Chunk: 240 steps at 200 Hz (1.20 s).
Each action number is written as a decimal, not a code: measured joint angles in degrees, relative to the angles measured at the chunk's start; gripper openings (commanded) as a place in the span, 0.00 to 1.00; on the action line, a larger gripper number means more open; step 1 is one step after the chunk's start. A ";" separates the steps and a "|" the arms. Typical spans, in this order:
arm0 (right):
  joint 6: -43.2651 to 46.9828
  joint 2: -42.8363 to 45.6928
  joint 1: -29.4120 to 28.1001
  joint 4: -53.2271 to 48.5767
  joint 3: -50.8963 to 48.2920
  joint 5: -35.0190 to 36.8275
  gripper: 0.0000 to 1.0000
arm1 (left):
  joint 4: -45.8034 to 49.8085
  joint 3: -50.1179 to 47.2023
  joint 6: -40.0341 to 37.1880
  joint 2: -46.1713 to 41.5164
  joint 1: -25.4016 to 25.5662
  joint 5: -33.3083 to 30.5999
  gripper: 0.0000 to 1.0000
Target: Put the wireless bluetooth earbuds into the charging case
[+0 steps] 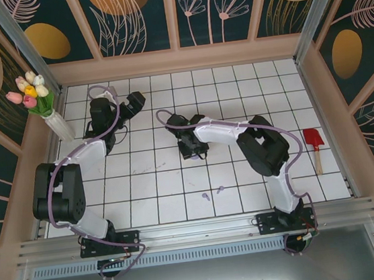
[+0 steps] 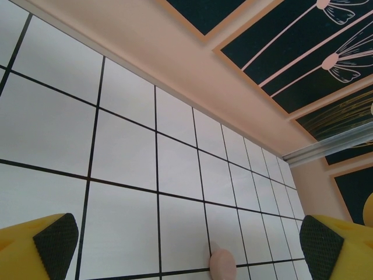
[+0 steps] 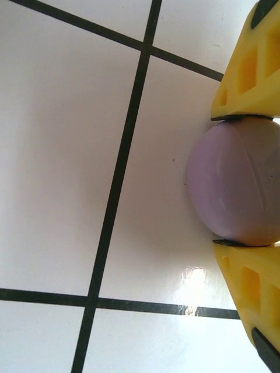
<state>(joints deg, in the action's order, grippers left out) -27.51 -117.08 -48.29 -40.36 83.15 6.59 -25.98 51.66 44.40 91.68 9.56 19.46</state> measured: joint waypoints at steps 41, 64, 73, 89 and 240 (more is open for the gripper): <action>-7.13 1.64 2.54 3.45 -1.68 -3.21 0.32 | -3.15 -0.76 0.02 1.01 0.72 1.81 0.99; -11.54 3.04 5.73 6.36 -2.67 -3.72 0.32 | -6.03 -2.86 0.02 1.86 1.95 3.10 0.99; -13.29 4.00 7.37 7.78 -3.32 -3.98 0.32 | -7.63 -3.98 0.02 2.25 2.58 3.72 0.99; -16.26 6.23 10.23 10.05 -4.35 -4.39 0.32 | -11.10 -6.58 0.24 2.84 3.50 4.83 0.99; -15.37 9.62 10.73 13.05 -4.66 -3.67 0.58 | -25.27 -14.47 0.87 6.34 6.62 6.58 0.98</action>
<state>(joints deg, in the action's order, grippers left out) -42.87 -107.46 -37.56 -27.31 78.50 2.92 -51.24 37.19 45.28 98.02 16.19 26.04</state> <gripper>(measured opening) 0.575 0.987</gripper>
